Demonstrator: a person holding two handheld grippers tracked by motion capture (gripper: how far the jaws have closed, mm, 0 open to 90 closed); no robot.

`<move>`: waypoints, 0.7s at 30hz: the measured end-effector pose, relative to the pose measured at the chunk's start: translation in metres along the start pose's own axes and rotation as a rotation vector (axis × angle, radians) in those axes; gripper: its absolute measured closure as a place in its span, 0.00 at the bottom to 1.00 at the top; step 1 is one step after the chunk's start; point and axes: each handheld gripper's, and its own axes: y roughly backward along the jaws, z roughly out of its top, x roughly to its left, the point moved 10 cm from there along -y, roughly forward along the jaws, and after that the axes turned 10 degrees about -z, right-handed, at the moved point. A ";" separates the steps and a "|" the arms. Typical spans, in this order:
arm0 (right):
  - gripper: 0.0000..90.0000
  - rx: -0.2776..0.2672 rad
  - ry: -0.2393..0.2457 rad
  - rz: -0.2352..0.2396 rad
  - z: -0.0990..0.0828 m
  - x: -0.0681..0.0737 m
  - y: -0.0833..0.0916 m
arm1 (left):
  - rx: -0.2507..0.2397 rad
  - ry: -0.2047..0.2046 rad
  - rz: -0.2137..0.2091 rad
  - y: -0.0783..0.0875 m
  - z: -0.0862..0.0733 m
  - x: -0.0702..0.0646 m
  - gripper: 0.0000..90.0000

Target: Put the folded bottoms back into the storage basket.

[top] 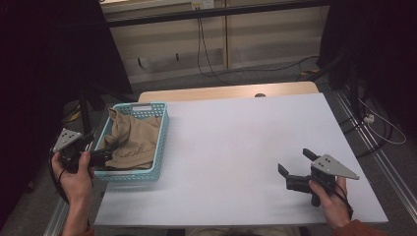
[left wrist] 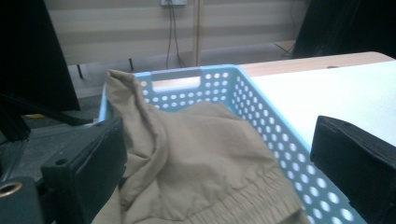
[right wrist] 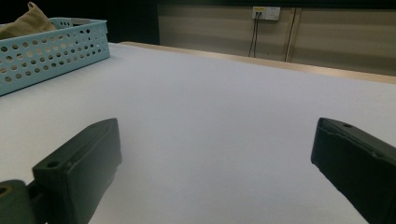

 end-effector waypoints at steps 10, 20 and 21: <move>0.02 -0.001 0.000 0.002 0.000 0.000 -0.001 | -0.025 -0.014 -0.071 -0.001 0.008 -0.033 0.04; 0.02 0.000 -0.002 0.004 0.000 0.001 -0.001 | -0.031 -0.041 -0.128 -0.016 0.009 -0.062 0.04; 0.02 -0.002 -0.001 0.005 0.000 0.001 -0.001 | -0.034 -0.039 -0.134 -0.018 0.009 -0.065 0.04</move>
